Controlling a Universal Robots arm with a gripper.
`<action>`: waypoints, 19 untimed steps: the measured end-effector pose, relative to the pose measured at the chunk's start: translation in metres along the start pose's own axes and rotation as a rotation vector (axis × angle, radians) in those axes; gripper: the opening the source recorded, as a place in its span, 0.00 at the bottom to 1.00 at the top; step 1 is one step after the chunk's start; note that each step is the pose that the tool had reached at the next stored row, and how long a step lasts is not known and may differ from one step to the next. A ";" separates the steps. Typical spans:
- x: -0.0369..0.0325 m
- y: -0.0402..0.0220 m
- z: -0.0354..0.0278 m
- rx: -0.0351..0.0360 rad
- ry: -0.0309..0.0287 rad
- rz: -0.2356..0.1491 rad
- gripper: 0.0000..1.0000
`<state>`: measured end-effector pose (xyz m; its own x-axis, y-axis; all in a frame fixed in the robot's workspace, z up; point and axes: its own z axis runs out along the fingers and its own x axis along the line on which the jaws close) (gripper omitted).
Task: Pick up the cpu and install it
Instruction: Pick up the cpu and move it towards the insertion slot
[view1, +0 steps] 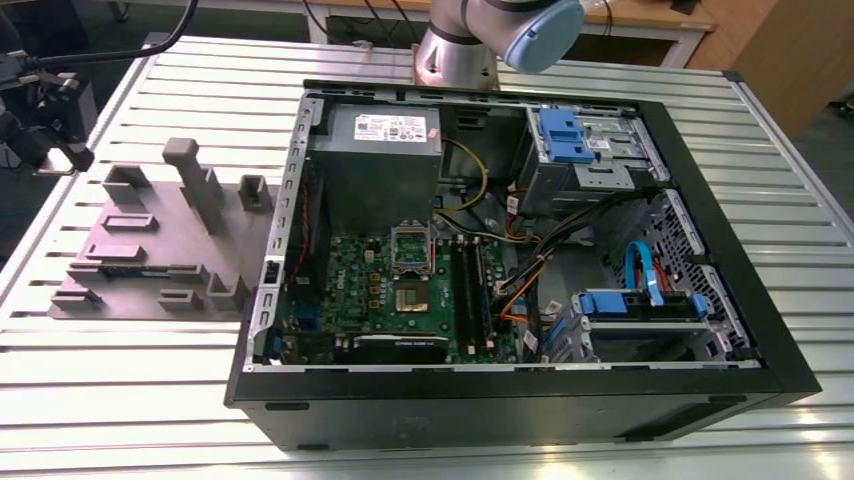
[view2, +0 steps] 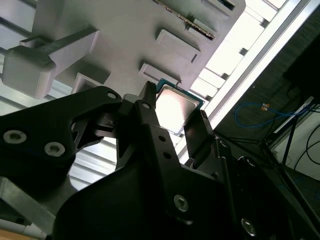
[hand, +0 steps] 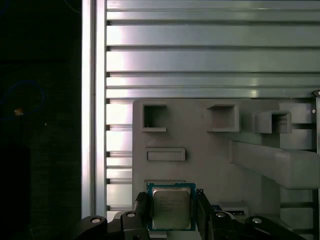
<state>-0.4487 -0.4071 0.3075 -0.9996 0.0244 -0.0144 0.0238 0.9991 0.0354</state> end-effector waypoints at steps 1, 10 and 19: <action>0.0000 0.0000 -0.0004 0.0000 0.0000 0.000 0.47; -0.0001 0.0001 -0.0039 0.0000 0.0000 0.000 0.47; -0.0001 0.0003 -0.0073 0.0000 -0.0001 0.000 0.47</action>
<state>-0.4486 -0.4071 0.3149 -0.9996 0.0244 -0.0145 0.0239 0.9991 0.0354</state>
